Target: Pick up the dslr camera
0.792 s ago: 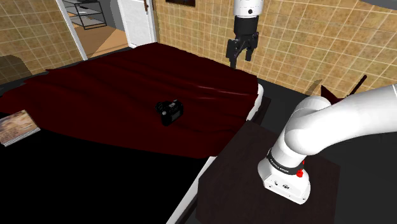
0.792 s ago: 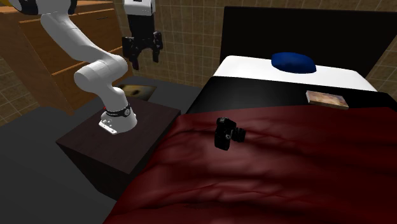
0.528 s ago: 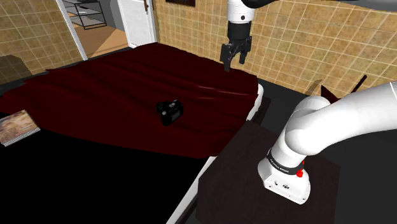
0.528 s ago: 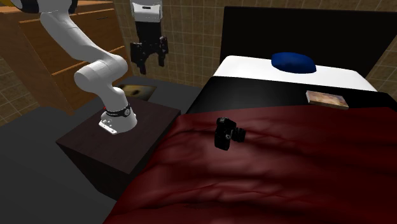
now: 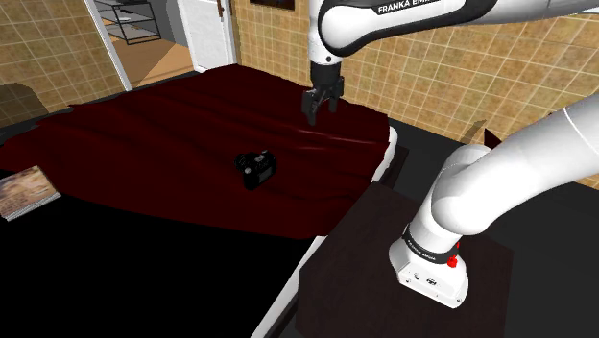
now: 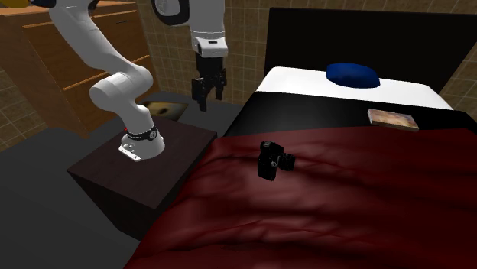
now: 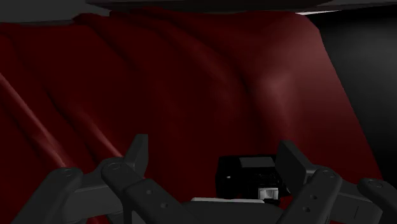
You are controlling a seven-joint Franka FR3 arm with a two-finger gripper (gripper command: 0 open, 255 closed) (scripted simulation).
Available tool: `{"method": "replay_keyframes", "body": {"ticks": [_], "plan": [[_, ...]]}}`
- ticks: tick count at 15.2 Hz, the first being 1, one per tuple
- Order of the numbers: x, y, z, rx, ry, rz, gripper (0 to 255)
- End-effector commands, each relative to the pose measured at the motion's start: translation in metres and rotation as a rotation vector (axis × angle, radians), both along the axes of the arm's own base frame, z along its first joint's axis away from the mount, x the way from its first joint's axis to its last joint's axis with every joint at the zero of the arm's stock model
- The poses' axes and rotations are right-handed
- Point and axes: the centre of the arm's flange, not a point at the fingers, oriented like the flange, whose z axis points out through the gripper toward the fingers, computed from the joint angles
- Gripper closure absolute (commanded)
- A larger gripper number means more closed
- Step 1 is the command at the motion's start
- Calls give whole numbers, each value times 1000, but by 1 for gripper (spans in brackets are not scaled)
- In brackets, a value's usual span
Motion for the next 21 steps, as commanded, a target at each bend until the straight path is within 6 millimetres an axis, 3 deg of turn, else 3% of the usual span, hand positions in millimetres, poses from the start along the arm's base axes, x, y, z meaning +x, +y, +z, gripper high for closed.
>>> {"method": "replay_keyframes", "body": {"ticks": [1, 21], "plan": [[19, 6, -14, -3, -17, 20, 0], [199, 93, -163, -38, -151, 206, 0]]}}
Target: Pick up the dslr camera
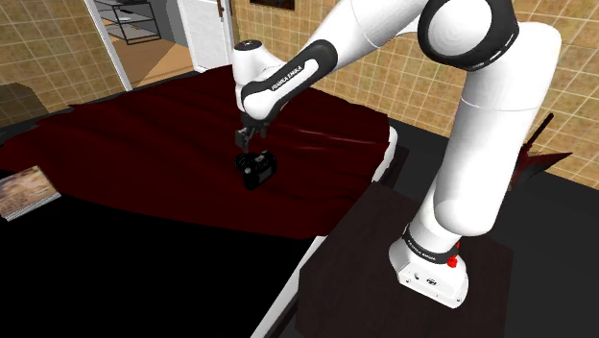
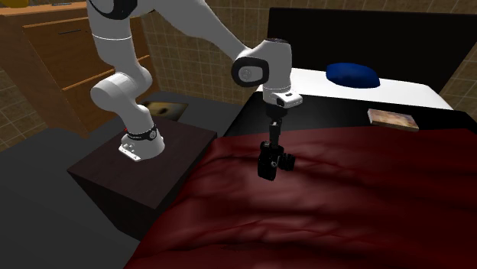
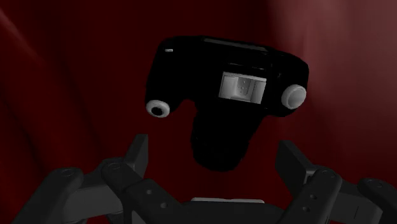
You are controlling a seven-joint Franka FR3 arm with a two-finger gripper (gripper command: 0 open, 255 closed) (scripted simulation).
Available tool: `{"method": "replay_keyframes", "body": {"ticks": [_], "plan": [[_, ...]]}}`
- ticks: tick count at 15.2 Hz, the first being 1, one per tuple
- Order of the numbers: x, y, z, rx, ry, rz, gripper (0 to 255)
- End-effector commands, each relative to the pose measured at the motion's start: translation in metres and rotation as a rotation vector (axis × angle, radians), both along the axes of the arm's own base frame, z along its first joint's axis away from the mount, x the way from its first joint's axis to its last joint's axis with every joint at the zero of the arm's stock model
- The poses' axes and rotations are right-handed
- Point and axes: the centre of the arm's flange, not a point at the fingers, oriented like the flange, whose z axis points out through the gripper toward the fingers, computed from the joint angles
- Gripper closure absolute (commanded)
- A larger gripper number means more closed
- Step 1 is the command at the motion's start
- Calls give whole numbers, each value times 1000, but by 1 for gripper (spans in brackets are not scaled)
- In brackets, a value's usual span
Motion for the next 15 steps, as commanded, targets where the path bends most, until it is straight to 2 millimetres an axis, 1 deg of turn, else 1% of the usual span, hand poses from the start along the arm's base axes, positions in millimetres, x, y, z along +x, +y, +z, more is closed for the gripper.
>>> {"method": "replay_keyframes", "body": {"ticks": [1, 2, 3, 9, 10, 12, 13, 15], "plan": [[19, 11, -15, -3, -15, 19, 0], [28, 17, -22, -5, -21, 28, 0], [30, 18, -23, -5, -23, 30, 0], [30, 18, -55, -5, -23, 30, 0], [30, 18, -63, -5, -23, 30, 0], [30, 18, -63, -5, -23, 30, 0], [30, 18, -64, -5, -23, 30, 255], [30, 18, -64, -5, -23, 30, 255]]}}
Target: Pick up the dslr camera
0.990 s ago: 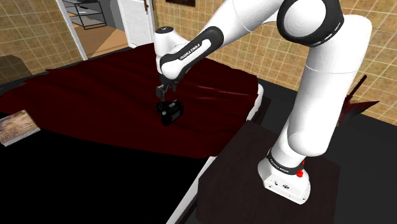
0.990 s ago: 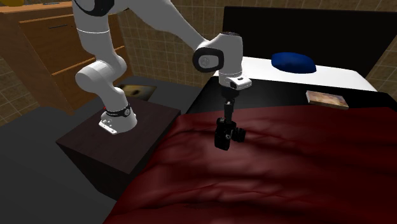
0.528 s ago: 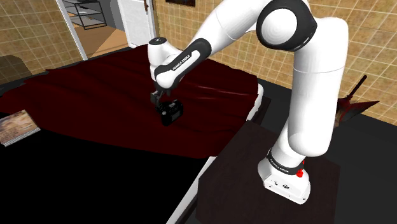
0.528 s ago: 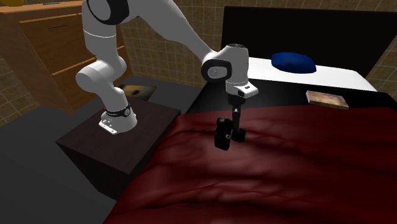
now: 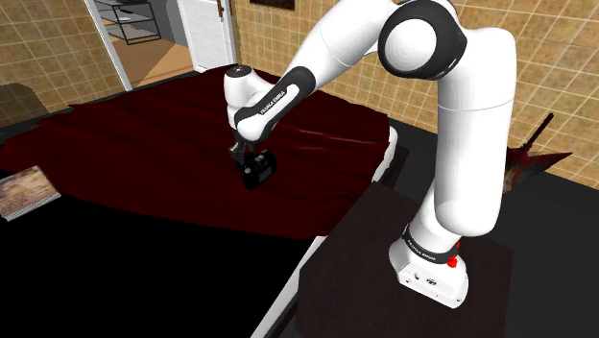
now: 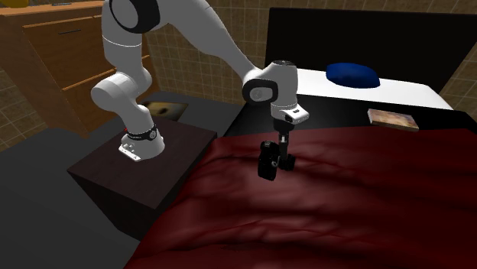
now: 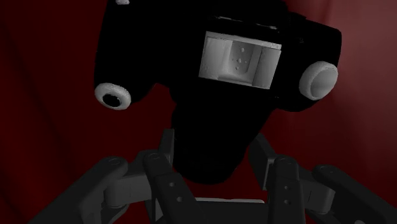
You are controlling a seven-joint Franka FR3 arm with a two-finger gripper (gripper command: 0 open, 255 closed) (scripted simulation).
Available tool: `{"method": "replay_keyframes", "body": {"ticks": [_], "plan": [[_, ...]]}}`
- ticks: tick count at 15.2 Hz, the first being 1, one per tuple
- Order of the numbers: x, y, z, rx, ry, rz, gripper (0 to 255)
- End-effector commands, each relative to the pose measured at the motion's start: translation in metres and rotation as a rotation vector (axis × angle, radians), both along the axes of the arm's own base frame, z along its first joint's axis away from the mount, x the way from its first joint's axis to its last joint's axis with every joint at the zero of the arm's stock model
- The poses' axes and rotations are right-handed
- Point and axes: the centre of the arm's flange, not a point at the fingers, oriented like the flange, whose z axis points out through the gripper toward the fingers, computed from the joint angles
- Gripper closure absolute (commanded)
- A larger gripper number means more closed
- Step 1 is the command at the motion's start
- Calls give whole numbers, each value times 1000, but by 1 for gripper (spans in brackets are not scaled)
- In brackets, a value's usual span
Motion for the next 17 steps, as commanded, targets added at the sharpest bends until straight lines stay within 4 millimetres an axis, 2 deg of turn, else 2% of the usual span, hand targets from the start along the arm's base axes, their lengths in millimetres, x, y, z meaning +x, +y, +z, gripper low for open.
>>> {"method": "replay_keyframes", "body": {"ticks": [1, 7, 17], "plan": [[-1, 1, -1, 0, 2, 1, 255], [0, 0, -1, 0, 2, 1, 255], [0, 0, 52, 0, 2, 1, 255]]}}
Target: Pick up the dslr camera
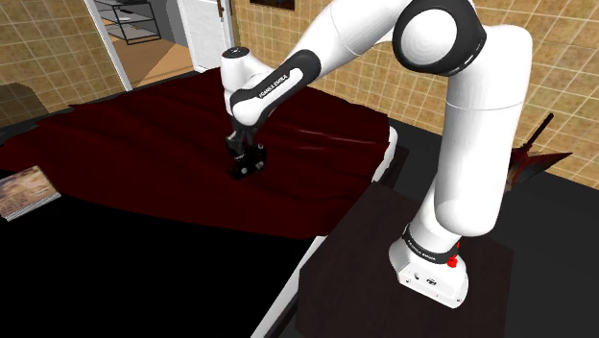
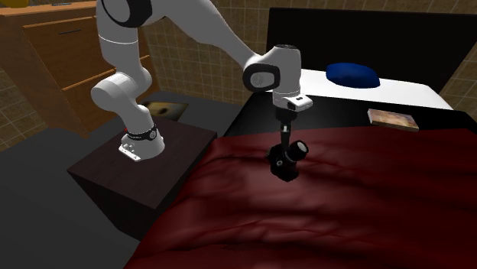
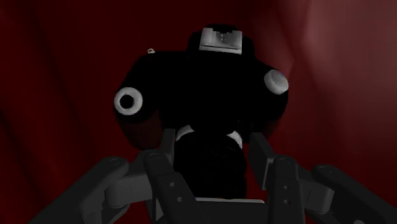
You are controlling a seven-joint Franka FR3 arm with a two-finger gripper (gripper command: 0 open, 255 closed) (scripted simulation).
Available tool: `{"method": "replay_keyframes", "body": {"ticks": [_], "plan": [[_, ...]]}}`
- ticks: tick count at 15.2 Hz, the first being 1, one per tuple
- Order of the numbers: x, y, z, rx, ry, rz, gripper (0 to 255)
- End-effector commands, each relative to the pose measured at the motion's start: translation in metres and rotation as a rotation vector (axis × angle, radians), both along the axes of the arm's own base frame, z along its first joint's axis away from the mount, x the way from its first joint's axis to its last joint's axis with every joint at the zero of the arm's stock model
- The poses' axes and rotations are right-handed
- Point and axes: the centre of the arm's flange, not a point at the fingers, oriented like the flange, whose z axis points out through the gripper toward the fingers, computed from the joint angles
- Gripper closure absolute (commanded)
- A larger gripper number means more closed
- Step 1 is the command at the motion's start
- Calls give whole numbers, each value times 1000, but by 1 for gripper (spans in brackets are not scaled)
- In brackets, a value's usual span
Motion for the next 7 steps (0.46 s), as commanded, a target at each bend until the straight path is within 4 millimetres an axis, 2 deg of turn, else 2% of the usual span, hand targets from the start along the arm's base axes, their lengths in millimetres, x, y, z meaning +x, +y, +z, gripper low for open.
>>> {"method": "replay_keyframes", "body": {"ticks": [1, 5, 7], "plan": [[-1, -1, 12, 0, -2, 0, 255], [-1, -1, 33, 0, -2, 0, 255], [-1, -1, 34, 0, -2, 0, 255]]}}
